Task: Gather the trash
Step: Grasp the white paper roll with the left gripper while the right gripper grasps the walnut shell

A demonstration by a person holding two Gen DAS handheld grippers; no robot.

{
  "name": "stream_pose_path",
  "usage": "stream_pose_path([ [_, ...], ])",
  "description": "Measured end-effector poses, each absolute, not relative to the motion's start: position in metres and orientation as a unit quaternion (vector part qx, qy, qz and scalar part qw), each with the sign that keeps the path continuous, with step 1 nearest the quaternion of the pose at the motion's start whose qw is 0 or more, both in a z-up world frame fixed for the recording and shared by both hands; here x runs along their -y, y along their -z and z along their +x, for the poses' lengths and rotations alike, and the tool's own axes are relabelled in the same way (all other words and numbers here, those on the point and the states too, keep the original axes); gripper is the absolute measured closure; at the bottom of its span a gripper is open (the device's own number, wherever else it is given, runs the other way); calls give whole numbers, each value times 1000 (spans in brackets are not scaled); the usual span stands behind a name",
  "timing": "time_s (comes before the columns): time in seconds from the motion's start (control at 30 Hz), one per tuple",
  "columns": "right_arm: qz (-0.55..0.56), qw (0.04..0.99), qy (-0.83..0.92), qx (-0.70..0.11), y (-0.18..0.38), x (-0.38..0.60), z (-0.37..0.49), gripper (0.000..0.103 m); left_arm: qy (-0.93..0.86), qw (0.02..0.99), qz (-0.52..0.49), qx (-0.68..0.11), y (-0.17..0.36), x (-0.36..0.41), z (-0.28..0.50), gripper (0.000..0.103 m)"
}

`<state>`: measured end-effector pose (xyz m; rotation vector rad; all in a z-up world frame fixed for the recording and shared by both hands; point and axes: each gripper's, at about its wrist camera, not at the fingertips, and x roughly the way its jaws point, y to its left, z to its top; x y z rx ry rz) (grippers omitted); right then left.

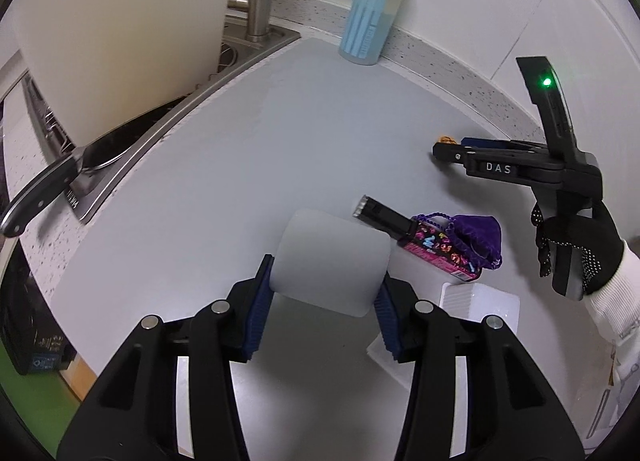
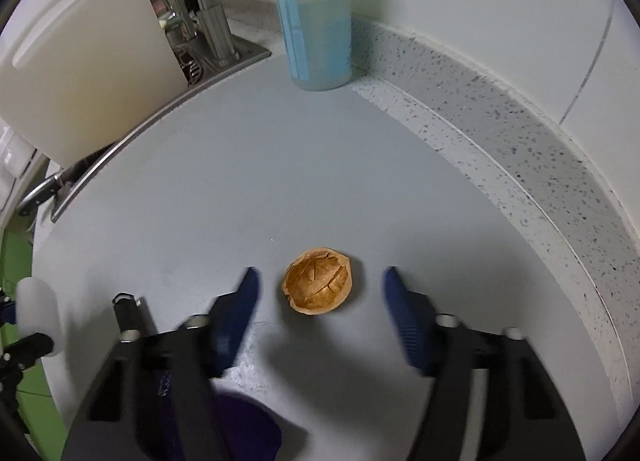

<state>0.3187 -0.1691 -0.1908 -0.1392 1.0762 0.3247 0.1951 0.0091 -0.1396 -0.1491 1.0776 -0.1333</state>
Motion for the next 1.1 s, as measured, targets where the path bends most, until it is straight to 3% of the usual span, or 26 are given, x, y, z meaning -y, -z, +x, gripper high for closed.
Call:
stream_pose_path([
  [0.13, -71, 845, -153, -508, 193, 169, 317, 68, 58, 854, -77, -510, 139, -17, 189, 56],
  [0.57, -91, 855, -181, -477, 155, 156, 271, 68, 46, 862, -84, -498, 121, -35, 165, 56],
  [1.1, -123, 841, -322, -417, 92, 36, 116, 68, 1, 875, -102, -473, 92, -93, 51, 56],
])
